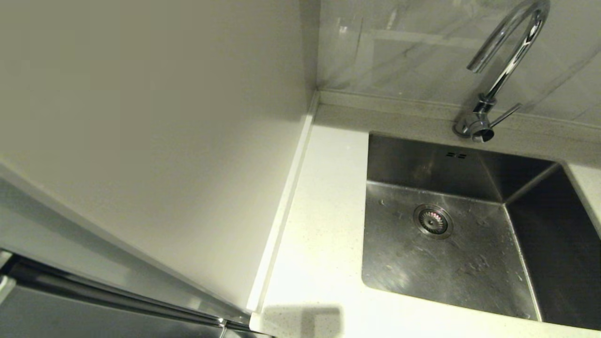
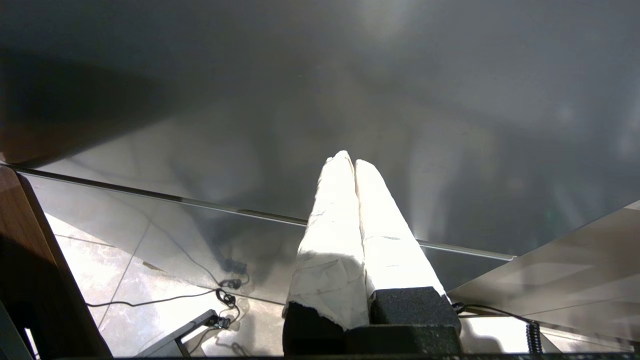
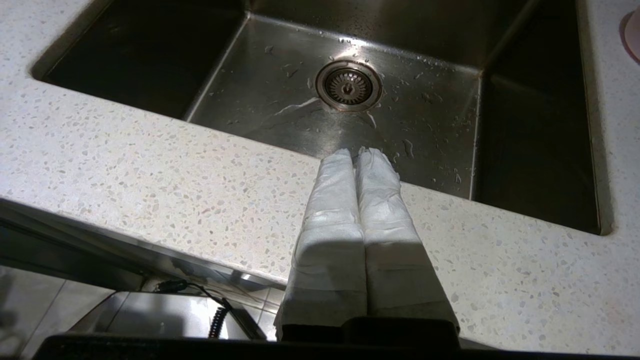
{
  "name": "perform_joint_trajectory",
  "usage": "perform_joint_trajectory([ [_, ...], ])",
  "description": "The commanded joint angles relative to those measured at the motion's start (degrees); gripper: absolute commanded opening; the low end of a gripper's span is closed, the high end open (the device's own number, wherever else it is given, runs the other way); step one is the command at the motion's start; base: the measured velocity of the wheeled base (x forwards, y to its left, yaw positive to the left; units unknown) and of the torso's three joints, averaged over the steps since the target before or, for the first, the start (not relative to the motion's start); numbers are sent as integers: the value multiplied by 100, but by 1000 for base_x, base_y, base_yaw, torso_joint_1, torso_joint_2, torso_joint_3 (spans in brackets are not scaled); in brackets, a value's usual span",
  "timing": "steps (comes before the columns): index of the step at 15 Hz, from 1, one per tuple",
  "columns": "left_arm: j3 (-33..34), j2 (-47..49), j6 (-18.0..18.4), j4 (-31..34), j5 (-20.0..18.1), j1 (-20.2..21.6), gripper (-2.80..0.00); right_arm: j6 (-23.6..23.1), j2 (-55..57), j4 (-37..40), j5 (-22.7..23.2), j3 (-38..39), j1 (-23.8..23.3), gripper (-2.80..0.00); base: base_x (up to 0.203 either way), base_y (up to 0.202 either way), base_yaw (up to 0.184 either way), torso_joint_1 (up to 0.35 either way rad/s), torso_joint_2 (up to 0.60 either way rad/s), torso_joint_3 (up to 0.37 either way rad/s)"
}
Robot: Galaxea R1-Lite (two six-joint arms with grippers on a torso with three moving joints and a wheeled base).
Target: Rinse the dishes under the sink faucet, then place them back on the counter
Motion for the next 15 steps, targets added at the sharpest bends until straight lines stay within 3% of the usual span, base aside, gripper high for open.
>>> perform_joint_trajectory([
  [1, 18, 0, -2, 0, 0, 1, -280, -10, 1, -4, 1, 0, 0, -280, 0, 0, 0, 0, 0, 0],
  [15, 18, 0, -2, -8, 0, 1, -280, -1, 1, -4, 1, 0, 0, -280, 0, 0, 0, 0, 0, 0],
])
